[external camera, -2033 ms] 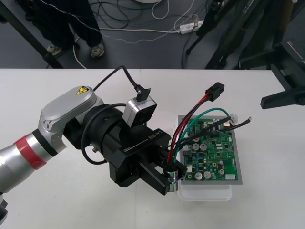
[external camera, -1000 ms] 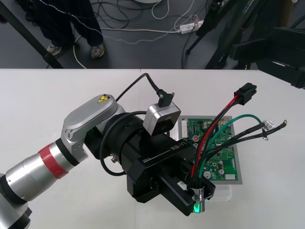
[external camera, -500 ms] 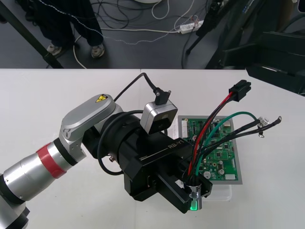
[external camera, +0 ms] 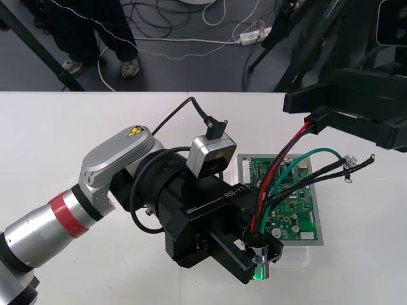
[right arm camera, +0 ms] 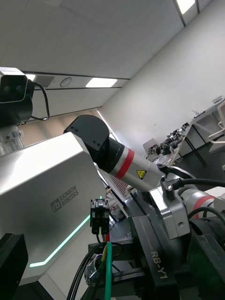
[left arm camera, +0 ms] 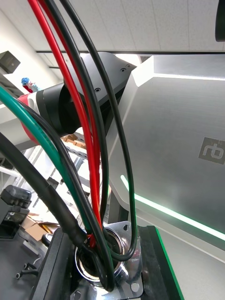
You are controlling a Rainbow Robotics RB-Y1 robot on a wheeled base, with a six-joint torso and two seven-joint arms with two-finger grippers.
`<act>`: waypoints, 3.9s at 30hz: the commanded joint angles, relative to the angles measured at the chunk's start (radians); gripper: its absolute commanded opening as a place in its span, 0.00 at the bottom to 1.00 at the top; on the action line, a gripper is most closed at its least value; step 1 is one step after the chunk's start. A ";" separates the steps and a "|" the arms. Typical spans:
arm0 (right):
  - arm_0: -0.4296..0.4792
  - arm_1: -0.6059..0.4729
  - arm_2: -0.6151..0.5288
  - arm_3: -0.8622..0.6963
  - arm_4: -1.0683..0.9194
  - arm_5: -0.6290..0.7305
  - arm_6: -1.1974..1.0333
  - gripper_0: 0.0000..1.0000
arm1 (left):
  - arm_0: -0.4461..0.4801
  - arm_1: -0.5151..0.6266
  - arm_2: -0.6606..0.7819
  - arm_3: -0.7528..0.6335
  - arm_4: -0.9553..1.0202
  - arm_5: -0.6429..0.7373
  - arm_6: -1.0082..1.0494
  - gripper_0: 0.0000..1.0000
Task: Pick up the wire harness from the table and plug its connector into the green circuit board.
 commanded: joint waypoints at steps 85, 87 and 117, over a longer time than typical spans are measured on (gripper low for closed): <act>-0.028 0.086 0.014 -0.081 -0.035 -0.004 -0.014 0.20 | 0.010 0.018 -0.015 -0.038 0.032 -0.042 0.047 0.00; -0.028 0.086 0.014 -0.083 -0.029 -0.004 -0.011 0.13 | 0.011 0.018 -0.015 -0.038 0.032 -0.042 0.047 0.00; -0.031 0.095 0.014 -0.080 -0.024 -0.004 -0.001 0.00 | 0.013 0.021 -0.015 -0.038 0.033 -0.042 0.041 0.71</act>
